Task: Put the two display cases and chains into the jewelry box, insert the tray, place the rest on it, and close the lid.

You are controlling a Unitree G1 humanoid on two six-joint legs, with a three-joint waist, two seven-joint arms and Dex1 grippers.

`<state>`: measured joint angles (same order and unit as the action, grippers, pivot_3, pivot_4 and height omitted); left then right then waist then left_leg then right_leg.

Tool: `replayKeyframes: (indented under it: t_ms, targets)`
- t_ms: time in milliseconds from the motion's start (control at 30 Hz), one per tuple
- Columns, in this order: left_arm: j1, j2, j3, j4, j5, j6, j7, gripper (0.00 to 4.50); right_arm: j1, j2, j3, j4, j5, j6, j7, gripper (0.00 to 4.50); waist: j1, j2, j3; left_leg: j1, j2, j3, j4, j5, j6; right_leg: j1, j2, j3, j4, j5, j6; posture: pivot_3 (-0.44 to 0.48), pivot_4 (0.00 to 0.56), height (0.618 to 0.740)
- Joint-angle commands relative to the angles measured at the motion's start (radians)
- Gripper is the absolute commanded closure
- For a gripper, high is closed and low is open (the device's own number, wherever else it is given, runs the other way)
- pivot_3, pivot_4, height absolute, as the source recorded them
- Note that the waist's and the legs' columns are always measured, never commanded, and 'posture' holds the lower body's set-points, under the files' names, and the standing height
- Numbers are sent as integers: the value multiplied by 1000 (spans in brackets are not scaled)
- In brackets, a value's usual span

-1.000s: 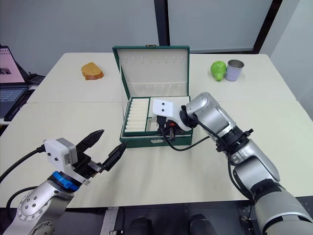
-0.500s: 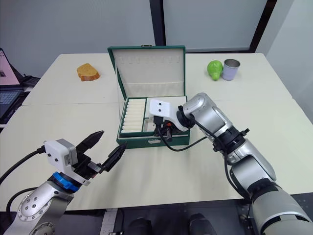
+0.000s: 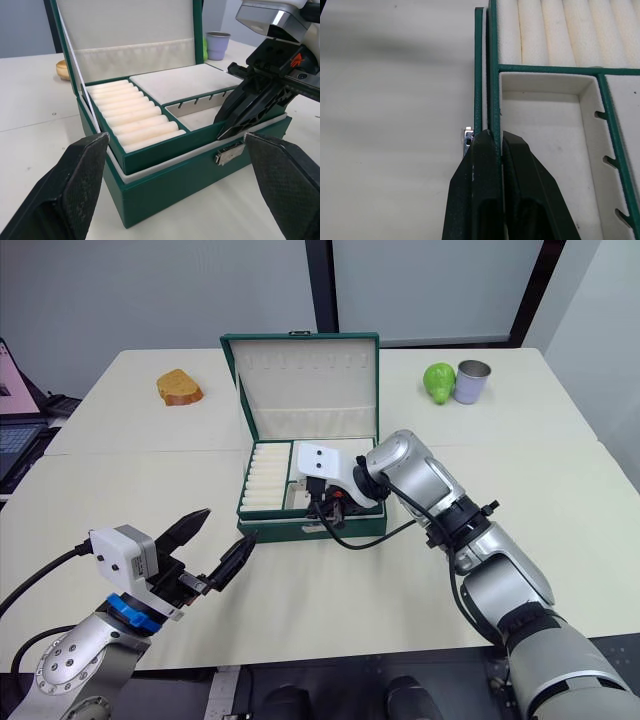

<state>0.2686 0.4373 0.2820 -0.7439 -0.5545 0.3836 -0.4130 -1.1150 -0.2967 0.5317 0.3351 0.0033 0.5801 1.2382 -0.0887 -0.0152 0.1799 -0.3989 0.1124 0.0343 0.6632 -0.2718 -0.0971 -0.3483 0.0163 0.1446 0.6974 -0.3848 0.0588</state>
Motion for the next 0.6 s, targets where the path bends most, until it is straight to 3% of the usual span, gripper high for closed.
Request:
replayKeyframes:
  t_ms: [33,167,600]
  targets:
    - [-8,6,10,-52,-18,7,18,0,-39,9,-20,-2,-5,-22,-2,4492,0,0,0,0,0,0,0,0,0,0,0,0,0,0,0,0,150,740]
    - [-14,9,10,-54,-21,15,21,0,-43,8,-22,2,-3,-20,3,4492,0,0,0,0,0,0,0,0,0,0,0,0,0,0,0,0,150,740]
    - [-37,21,11,-40,-30,26,13,0,-83,-34,-104,-31,58,37,34,1273,1,0,0,0,0,0,0,0,0,0,0,0,0,0,0,0,150,740]
